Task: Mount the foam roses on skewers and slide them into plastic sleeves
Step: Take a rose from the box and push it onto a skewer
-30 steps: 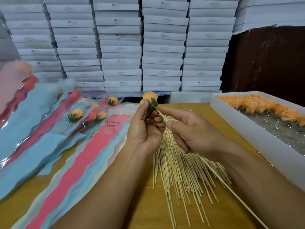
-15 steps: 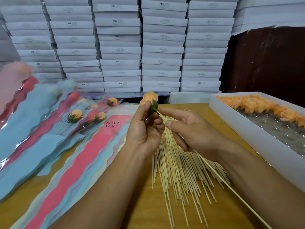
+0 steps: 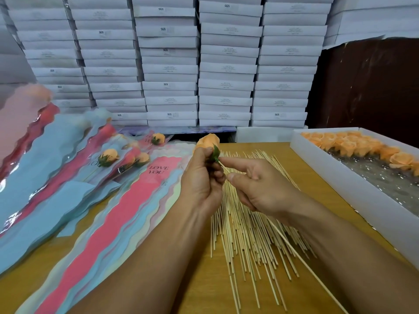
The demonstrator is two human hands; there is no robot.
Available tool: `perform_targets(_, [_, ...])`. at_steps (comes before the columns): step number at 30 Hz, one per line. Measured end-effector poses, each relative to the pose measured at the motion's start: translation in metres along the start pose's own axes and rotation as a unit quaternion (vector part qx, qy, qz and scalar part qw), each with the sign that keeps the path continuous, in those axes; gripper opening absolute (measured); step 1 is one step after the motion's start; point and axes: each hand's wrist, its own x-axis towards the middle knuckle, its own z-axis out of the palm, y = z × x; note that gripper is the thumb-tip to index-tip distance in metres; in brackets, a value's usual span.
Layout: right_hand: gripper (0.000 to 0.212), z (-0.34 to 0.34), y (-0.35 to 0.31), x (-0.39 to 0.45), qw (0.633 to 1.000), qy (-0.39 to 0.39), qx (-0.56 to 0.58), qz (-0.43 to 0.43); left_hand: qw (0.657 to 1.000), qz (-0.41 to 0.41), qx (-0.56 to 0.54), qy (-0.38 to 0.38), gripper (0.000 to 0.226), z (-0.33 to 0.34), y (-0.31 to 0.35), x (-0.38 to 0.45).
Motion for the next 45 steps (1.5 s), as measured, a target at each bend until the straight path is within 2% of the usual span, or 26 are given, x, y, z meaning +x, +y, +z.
perform_targets(8, [0.042,0.004,0.005,0.002,1.0,-0.002,-0.022,0.005,0.999,0.03,0.035,0.012,0.005,-0.006,-0.007,0.008])
perform_targets(13, [0.026,-0.011,0.013,0.005,0.998,0.051,0.018,0.043,0.98,0.052,0.191,0.017,0.049,-0.005,-0.014,0.002])
perform_targets(14, [0.026,-0.015,0.016,0.007,0.996,0.068,0.026,0.056,0.971,0.054,0.229,0.029,0.05,-0.004,-0.013,0.001])
perform_targets(16, [0.027,-0.02,0.022,0.011,0.992,0.091,0.05,0.073,0.941,0.071,0.329,0.037,0.038,0.002,-0.01,-0.004])
perform_targets(17, [0.028,-0.021,0.025,0.012,0.99,0.099,0.062,0.079,0.908,0.088,0.409,0.029,0.031,0.005,-0.009,-0.006])
perform_targets(18, [0.028,-0.022,0.028,0.013,0.988,0.106,0.073,0.086,0.854,0.113,0.508,0.01,0.026,0.009,-0.007,-0.007])
perform_targets(21, [0.029,-0.026,0.034,0.015,0.984,0.12,0.085,0.103,0.611,0.161,0.772,-0.066,0.017,0.024,-0.005,-0.014])
perform_targets(22, [0.029,-0.026,0.036,0.015,0.983,0.121,0.083,0.107,0.552,0.158,0.813,-0.091,0.021,0.029,-0.005,-0.017])
perform_targets(24, [0.031,-0.027,0.037,0.015,0.983,0.126,0.077,0.111,0.483,0.15,0.853,-0.125,0.012,0.036,0.001,-0.016])
perform_targets(27, [0.027,-0.028,0.04,0.016,0.982,0.132,0.066,0.119,0.419,0.155,0.885,-0.13,0.026,0.026,0.036,0.0])
perform_targets(29, [0.027,-0.029,0.043,0.018,0.983,0.129,0.06,0.118,0.383,0.15,0.905,-0.105,0.02,0.002,0.066,0.019])
perform_targets(31, [0.026,-0.028,0.046,0.02,0.984,0.121,0.045,0.121,0.369,0.134,0.917,-0.072,0.017,-0.034,0.09,0.035])
perform_targets(33, [0.025,-0.026,0.048,0.021,0.986,0.112,0.026,0.123,0.379,0.107,0.918,-0.054,0.013,-0.067,0.105,0.046])
perform_targets(36, [0.025,-0.025,0.048,0.021,0.987,0.103,0.011,0.124,0.394,0.084,0.914,-0.051,0.023,-0.102,0.11,0.057])
perform_targets(41, [0.025,-0.025,0.046,0.018,0.987,0.101,0.0,0.125,0.38,0.084,0.919,-0.06,0.031,-0.126,0.101,0.063])
perform_targets(45, [0.027,-0.022,0.041,0.016,0.987,0.103,-0.015,0.124,0.376,0.089,0.92,-0.059,0.029,-0.127,0.096,0.061])
